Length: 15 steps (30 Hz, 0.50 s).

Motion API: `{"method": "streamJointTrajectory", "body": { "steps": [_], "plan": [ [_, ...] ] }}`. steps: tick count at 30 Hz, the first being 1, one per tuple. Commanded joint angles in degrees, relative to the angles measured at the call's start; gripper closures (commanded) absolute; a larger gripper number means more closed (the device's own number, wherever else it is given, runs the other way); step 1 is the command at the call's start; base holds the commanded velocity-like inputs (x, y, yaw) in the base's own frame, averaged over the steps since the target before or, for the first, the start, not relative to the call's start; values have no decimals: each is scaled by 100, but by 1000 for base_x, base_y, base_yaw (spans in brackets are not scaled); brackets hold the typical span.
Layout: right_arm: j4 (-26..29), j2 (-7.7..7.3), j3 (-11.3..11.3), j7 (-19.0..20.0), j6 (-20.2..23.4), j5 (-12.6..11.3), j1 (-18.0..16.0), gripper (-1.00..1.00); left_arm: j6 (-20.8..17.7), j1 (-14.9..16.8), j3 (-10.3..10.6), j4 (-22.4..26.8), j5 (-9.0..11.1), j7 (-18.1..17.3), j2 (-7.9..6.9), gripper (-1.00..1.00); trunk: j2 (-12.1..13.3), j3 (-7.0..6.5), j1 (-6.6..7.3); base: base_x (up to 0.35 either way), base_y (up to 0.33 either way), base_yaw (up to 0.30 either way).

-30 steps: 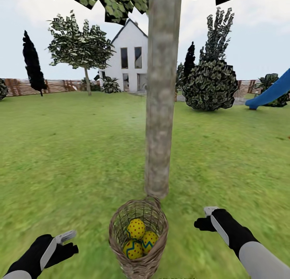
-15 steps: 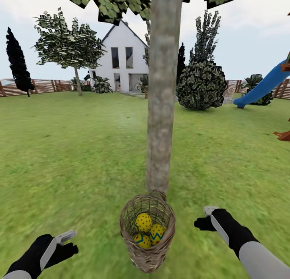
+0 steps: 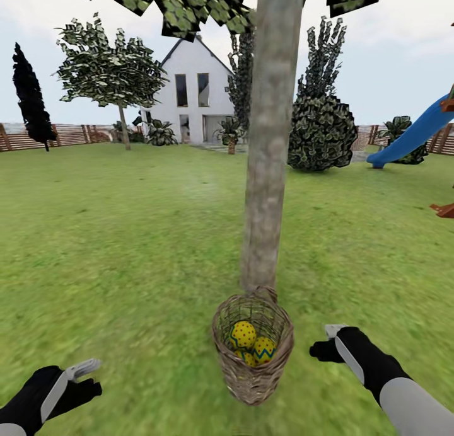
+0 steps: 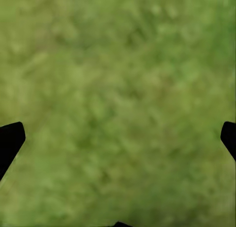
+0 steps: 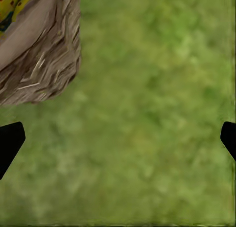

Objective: Take the three Easter eggs out of the wicker basket on the lawn in the garden, then place them on the lawn next to a single tree (choose any tree) so that all three eggs are next to the same tree and none are left in the basket.

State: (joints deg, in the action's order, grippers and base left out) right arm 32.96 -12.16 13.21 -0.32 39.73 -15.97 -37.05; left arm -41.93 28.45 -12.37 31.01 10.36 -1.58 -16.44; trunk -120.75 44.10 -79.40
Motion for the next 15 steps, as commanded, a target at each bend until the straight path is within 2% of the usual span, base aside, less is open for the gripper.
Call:
{"method": "streamJointTrajectory", "body": {
  "steps": [1,2,4,7,9,15],
  "plan": [
    [-62,-140,32,13,23,-46,-4,-100,-25,3,-20,3,8,-17,-8,-100,-3,6,2,-117,301,0],
    [-140,-363,32,30,23,-75,-4,-100,-25,3,-18,2,9,-15,-17,-100,-3,6,2,-113,301,0],
    [-214,-668,32,103,27,-97,-4,-100,-24,3,-19,2,10,-17,-37,-100,-3,6,2,-111,302,0],
    [-256,-935,42,165,17,-100,-4,-100,-19,3,-20,5,10,-18,-48,-100,-3,6,2,-109,302,0],
    [-267,-1008,59,178,11,-69,-2,-100,-14,3,-20,9,15,-21,-51,-100,-3,6,2,-109,302,0],
    [-272,-993,83,181,10,-31,-4,-100,-15,3,-12,17,24,-27,-28,-100,-3,6,2,-95,302,0]
  ]
}}
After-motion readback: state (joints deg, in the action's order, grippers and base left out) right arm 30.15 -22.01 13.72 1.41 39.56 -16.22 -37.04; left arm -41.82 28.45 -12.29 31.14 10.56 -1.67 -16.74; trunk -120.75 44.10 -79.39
